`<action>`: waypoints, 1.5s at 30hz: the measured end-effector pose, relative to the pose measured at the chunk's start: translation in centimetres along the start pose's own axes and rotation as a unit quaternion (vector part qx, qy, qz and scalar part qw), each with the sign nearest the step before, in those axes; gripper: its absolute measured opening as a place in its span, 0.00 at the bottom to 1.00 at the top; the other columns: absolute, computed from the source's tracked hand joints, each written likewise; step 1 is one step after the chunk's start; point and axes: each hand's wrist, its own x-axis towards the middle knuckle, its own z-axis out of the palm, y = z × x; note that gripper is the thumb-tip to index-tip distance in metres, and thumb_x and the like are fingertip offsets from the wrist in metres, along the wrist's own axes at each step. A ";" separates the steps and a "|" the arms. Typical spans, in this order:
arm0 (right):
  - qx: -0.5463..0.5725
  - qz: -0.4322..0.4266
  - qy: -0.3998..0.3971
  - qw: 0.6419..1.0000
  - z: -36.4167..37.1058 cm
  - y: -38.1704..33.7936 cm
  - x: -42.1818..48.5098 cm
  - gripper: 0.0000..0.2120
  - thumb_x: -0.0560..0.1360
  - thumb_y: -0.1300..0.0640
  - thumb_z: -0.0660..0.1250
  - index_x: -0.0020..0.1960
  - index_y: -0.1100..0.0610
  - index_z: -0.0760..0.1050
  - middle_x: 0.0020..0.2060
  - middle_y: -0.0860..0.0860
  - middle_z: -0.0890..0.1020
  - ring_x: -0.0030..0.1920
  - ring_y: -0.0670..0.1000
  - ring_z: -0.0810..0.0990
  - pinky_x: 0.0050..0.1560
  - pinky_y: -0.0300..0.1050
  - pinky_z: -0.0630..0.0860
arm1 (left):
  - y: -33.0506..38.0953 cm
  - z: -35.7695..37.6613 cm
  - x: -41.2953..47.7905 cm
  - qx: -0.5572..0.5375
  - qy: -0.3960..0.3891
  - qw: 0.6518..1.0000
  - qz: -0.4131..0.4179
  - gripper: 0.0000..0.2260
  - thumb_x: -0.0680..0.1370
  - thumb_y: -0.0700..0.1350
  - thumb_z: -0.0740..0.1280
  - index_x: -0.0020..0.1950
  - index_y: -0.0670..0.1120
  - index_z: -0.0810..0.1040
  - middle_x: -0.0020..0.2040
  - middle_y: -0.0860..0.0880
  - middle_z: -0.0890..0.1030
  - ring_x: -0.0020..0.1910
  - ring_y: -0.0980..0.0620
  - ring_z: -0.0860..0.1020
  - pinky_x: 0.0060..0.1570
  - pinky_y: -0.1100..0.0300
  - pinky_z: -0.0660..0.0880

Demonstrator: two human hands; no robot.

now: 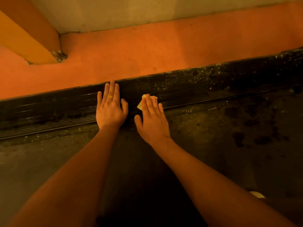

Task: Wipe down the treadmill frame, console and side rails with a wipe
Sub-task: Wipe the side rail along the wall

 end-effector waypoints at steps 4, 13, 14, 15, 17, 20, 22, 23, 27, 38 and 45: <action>-0.025 -0.021 0.003 0.999 -0.4 0.9 1.0 0.31 0.84 0.46 0.49 0.82 0.56 0.44 0.81 0.52 0.46 0.80 0.51 0.41 0.79 0.52 0.39 | 0.0 0.0 0.0 0.001 0.002 1.000 0.001 0.28 0.81 0.51 0.51 0.81 0.42 0.60 0.81 0.44 0.58 0.81 0.47 0.54 0.79 0.48 0.48; 0.022 0.139 0.055 0.989 -2.0 4.9 2.1 0.32 0.84 0.45 0.48 0.82 0.58 0.44 0.81 0.54 0.45 0.80 0.55 0.41 0.79 0.53 0.40 | 0.0 0.0 -0.1 -0.005 -0.001 1.000 -0.003 0.28 0.82 0.52 0.49 0.81 0.43 0.59 0.81 0.45 0.57 0.81 0.47 0.53 0.79 0.49 0.47; 0.029 0.120 0.051 0.991 -1.9 3.8 2.0 0.32 0.84 0.45 0.48 0.81 0.59 0.43 0.81 0.55 0.45 0.80 0.55 0.40 0.79 0.52 0.39 | 0.0 0.0 -0.1 -0.004 0.001 1.000 -0.003 0.29 0.82 0.52 0.49 0.81 0.42 0.59 0.81 0.45 0.57 0.81 0.47 0.53 0.79 0.48 0.47; 0.033 0.093 0.045 0.994 -1.6 2.8 1.8 0.33 0.84 0.45 0.49 0.81 0.59 0.43 0.81 0.55 0.45 0.80 0.55 0.40 0.79 0.52 0.39 | 0.0 0.0 -0.1 -0.002 0.000 1.000 -0.003 0.29 0.81 0.52 0.50 0.81 0.42 0.59 0.81 0.45 0.57 0.81 0.47 0.53 0.79 0.48 0.47; 0.031 0.053 0.030 0.998 -1.0 1.8 1.4 0.33 0.84 0.45 0.50 0.82 0.58 0.43 0.81 0.54 0.45 0.80 0.54 0.40 0.79 0.51 0.39 | 0.0 0.0 -0.1 0.001 -0.004 1.000 -0.004 0.29 0.81 0.52 0.50 0.81 0.42 0.59 0.82 0.45 0.57 0.81 0.47 0.53 0.79 0.48 0.47; 0.017 0.058 0.035 0.998 -1.2 3.1 1.5 0.31 0.84 0.45 0.49 0.82 0.56 0.45 0.81 0.53 0.46 0.80 0.53 0.41 0.80 0.54 0.43 | 0.0 0.0 -0.1 0.000 -0.002 1.000 -0.005 0.28 0.82 0.52 0.50 0.81 0.43 0.59 0.82 0.46 0.57 0.81 0.47 0.53 0.79 0.48 0.47; 0.018 0.112 0.061 0.992 -1.9 5.2 1.8 0.31 0.83 0.45 0.48 0.82 0.56 0.45 0.81 0.53 0.47 0.80 0.54 0.42 0.80 0.54 0.43 | 0.0 0.0 -0.1 -0.003 -0.001 1.000 -0.004 0.28 0.82 0.52 0.50 0.81 0.43 0.59 0.82 0.46 0.57 0.81 0.47 0.53 0.79 0.48 0.47; 0.021 0.143 0.071 0.987 -2.4 6.5 2.1 0.31 0.84 0.45 0.48 0.82 0.57 0.44 0.81 0.54 0.47 0.80 0.54 0.42 0.80 0.54 0.43 | 0.0 0.0 -0.1 -0.004 -0.001 1.000 -0.003 0.28 0.82 0.52 0.50 0.81 0.43 0.59 0.82 0.46 0.56 0.81 0.48 0.52 0.79 0.48 0.47; 0.034 0.225 0.081 0.970 -4.4 10.1 3.1 0.31 0.84 0.46 0.47 0.82 0.58 0.42 0.81 0.55 0.45 0.80 0.54 0.42 0.80 0.54 0.42 | 0.0 0.1 -0.1 -0.003 0.001 1.000 -0.001 0.28 0.82 0.52 0.50 0.81 0.43 0.59 0.81 0.45 0.57 0.81 0.48 0.53 0.79 0.48 0.47; 0.022 0.175 0.077 0.981 -1.6 3.7 1.0 0.32 0.84 0.47 0.49 0.81 0.61 0.42 0.81 0.57 0.45 0.80 0.56 0.41 0.80 0.53 0.43 | 0.0 0.1 -0.1 -0.003 0.006 1.000 -0.003 0.28 0.82 0.52 0.50 0.81 0.43 0.60 0.81 0.45 0.58 0.81 0.47 0.54 0.79 0.47 0.48; 0.006 -0.009 0.004 1.000 0.0 -1.3 2.0 0.30 0.84 0.49 0.48 0.81 0.59 0.43 0.81 0.55 0.44 0.80 0.54 0.39 0.79 0.52 0.39 | 0.0 0.0 0.0 0.004 0.000 1.000 -0.002 0.29 0.81 0.51 0.50 0.81 0.42 0.59 0.81 0.45 0.58 0.81 0.47 0.53 0.79 0.48 0.48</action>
